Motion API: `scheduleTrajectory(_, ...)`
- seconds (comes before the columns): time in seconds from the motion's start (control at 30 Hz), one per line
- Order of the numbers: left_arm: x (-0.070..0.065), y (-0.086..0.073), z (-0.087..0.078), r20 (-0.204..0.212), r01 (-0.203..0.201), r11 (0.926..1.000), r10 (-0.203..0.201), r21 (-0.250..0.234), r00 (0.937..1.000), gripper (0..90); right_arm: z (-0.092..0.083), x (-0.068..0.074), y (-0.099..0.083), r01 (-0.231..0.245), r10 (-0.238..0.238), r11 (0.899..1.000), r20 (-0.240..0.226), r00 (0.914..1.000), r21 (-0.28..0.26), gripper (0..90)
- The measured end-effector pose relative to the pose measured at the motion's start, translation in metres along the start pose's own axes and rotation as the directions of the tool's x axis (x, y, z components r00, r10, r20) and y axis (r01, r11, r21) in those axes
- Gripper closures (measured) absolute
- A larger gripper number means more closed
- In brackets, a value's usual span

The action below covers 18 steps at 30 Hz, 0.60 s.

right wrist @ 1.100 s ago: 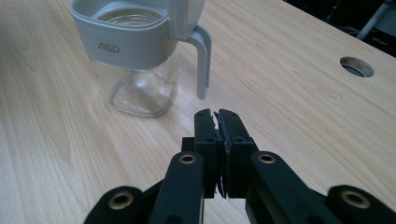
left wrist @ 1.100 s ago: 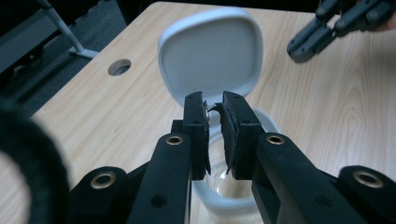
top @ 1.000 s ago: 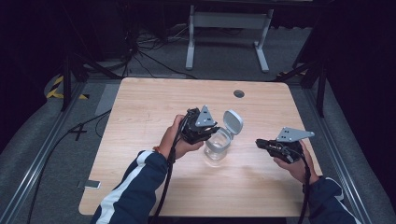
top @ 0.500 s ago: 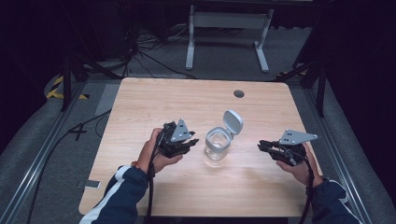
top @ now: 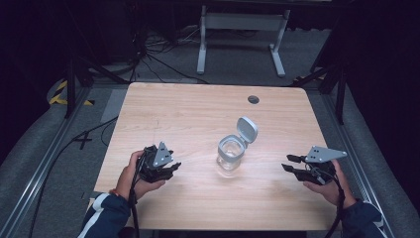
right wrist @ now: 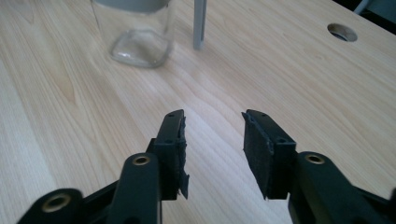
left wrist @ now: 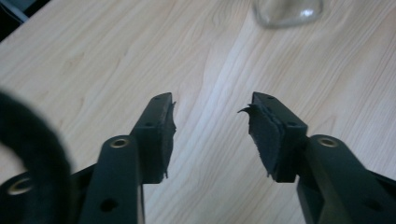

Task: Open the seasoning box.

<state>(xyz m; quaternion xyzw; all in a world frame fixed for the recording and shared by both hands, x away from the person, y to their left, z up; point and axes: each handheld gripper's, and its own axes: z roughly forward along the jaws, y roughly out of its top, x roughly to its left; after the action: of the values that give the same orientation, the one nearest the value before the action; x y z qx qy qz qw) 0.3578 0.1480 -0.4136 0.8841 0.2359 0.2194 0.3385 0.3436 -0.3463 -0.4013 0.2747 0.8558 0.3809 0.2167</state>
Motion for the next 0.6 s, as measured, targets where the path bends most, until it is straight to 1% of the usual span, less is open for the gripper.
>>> scheduleTrajectory(0.03, 0.001, -0.01, 0.003, -0.008, 0.028, 0.9996, -0.028, 0.002, 0.9996, 45.0, -0.001, 0.0, -0.003, 0.01, -0.01, 1.0, 0.005, 0.9999, 0.007, 53.5)
scheduleTrajectory(0.07, 0.001, -0.01, 0.003, -0.008, 0.028, 0.9996, -0.028, 0.002, 0.9996, 43.9, -0.001, 0.0, -0.003, 0.01, -0.01, 1.0, 0.005, 0.9999, 0.007, 53.5)
scheduleTrajectory(0.1, 0.003, -0.014, 0.003, -0.001, 0.033, 0.9993, -0.033, 0.015, 0.9994, 43.9, -0.002, 0.001, -0.006, 0.019, -0.019, 1.0, 0.01, 0.9998, 0.016, 52.0)
scheduleTrajectory(0.13, 0.004, -0.018, 0.003, -0.003, 0.043, 0.999, -0.043, 0.012, 0.9991, 41.7, -0.002, 0.002, -0.009, 0.024, -0.024, 0.999, 0.003, 0.9997, 0.034, 50.8)
scheduleTrajectory(0.17, 0.006, -0.021, 0.003, -0.001, 0.065, 0.9979, -0.065, 0.003, 0.9979, 39.9, -0.002, 0.002, -0.012, 0.037, -0.037, 0.998, 0.014, 0.9992, 0.048, 49.4)
scheduleTrajectory(0.2, 0.008, -0.024, 0.002, 0.0, 0.071, 0.9974, -0.071, 0.003, 0.9974, 38.5, -0.002, 0.003, -0.016, 0.042, -0.044, 0.997, 0.03, 0.9986, 0.067, 47.9)
scheduleTrajectory(0.23, 0.009, -0.026, 0.001, 0.0, 0.081, 0.9967, -0.081, 0.006, 0.9967, 37.1, -0.002, 0.002, -0.02, 0.04, -0.043, 0.996, 0.036, 0.9984, 0.076, 47.1)
scheduleTrajectory(0.27, 0.01, -0.028, 0.0, -0.004, 0.079, 0.9966, -0.079, 0.024, 0.9969, 35.6, -0.003, 0.001, -0.024, 0.033, -0.036, 0.996, 0.04, 0.9985, 0.079, 45.9)
scheduleTrajectory(0.3, 0.011, -0.03, 0.0, -0.007, 0.064, 0.997, -0.063, 0.045, 0.998, 34.3, -0.003, 0.0, -0.028, 0.019, -0.023, 0.997, 0.05, 0.9985, 0.081, 44.7)
scheduleTrajectory(0.37, 0.013, -0.036, -0.002, -0.007, 0.069, 0.9961, -0.069, 0.055, 0.9976, 33.3, -0.005, -0.002, -0.038, -0.007, 0.001, 0.996, 0.069, 0.9976, 0.088, 43.7)
scheduleTrajectory(0.4, 0.013, -0.036, -0.002, -0.007, 0.069, 0.9961, -0.069, 0.055, 0.9976, 32.9, -0.005, -0.002, -0.038, -0.007, 0.001, 0.996, 0.069, 0.9976, 0.088, 43.7)
scheduleTrajectory(0.43, 0.014, -0.039, -0.003, -0.012, 0.07, 0.9961, -0.069, 0.054, 0.9975, 32.9, -0.006, -0.003, -0.043, -0.012, 0.004, 0.995, 0.08, 0.9968, 0.097, 43.4)
scheduleTrajectory(0.5, 0.017, -0.046, -0.005, -0.018, 0.076, 0.9951, -0.075, 0.064, 0.997, 32.9, -0.01, -0.005, -0.053, -0.036, 0.026, 0.994, 0.097, 0.9949, 0.103, 42.4)
scheduleTrajectory(0.53, 0.019, -0.051, -0.005, -0.015, 0.097, 0.9931, -0.097, 0.065, 0.9952, 32.9, -0.012, -0.006, -0.056, -0.043, 0.032, 0.994, 0.102, 0.9942, 0.099, 42.1)
scheduleTrajectory(0.57, 0.021, -0.054, -0.005, -0.012, 0.105, 0.9925, -0.104, 0.064, 0.9945, 32.6, -0.016, -0.008, -0.061, -0.06, 0.049, 0.993, 0.117, 0.9919, 0.098, 41.3)
scheduleTrajectory(0.6, 0.024, -0.059, -0.005, -0.012, 0.118, 0.9907, -0.117, 0.067, 0.993, 32.4, -0.018, -0.009, -0.065, -0.068, 0.056, 0.993, 0.125, 0.9906, 0.097, 40.1)
